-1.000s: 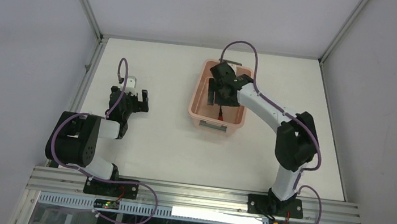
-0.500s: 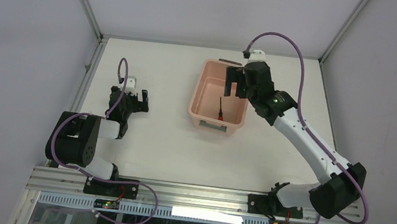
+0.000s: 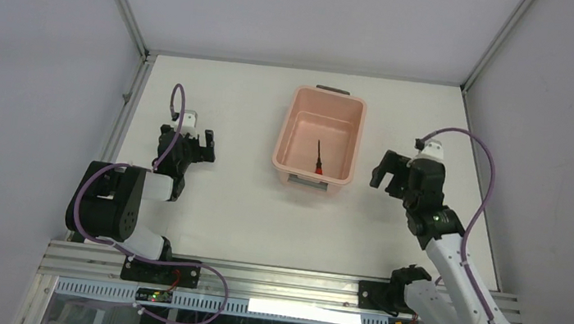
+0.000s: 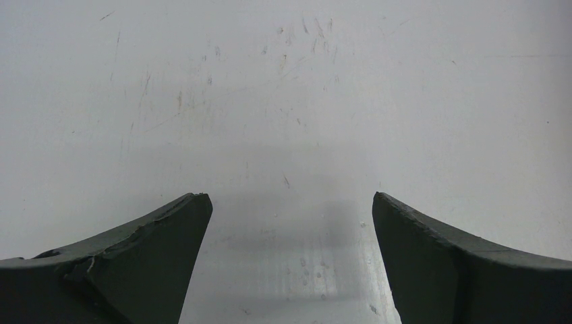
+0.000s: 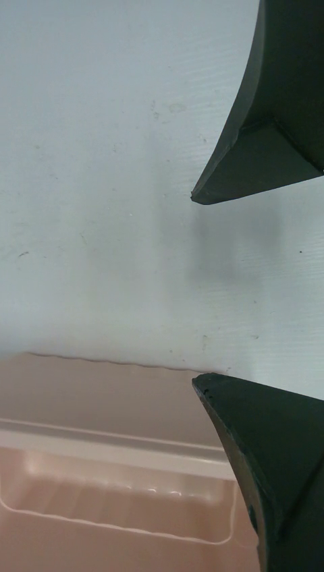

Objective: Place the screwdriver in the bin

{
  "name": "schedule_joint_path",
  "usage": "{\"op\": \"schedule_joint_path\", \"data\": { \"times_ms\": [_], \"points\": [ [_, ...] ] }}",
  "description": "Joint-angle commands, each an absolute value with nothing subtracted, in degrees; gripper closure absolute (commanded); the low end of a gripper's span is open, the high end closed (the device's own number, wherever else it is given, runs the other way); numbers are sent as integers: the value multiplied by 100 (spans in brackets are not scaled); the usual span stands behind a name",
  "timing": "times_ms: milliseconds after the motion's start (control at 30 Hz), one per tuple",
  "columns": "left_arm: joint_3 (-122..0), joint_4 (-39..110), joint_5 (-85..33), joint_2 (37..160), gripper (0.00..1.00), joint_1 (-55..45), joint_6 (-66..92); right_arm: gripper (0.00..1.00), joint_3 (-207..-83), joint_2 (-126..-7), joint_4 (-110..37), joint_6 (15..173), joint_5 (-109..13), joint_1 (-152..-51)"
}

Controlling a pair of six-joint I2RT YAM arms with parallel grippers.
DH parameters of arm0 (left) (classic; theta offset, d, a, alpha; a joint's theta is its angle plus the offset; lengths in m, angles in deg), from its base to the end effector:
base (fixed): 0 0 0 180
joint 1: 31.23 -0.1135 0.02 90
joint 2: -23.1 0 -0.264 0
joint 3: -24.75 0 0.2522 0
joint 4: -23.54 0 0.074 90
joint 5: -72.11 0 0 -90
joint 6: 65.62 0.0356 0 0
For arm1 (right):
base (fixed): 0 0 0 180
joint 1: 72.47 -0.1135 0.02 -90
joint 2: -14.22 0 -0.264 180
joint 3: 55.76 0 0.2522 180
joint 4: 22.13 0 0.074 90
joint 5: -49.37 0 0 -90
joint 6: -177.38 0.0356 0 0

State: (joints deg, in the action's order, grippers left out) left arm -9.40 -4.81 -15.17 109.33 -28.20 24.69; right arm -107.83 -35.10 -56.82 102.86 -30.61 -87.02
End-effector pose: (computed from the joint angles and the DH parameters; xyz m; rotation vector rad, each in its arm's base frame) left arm 0.2577 -0.0119 0.1339 0.0271 1.9843 0.0164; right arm 0.1878 0.0423 0.2681 0.1203 2.1179 0.1252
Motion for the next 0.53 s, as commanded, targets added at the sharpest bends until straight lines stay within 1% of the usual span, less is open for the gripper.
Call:
{"op": "schedule_joint_path", "data": {
  "times_ms": [0,200,500],
  "points": [
    [-1081,-911,-1510,10938,1,-2768,2358,1,-9944,-2532,-4886,10646,-3274,-8661],
    [-1080,-907,-1506,10940,1,-2770,2358,1,-9265,-1928,-4733,11140,-3135,-8661],
    [-1081,-907,-1506,10934,1,-2770,2358,1,-9141,-2007,-4561,11122,-3239,-8658]
  ]
}}
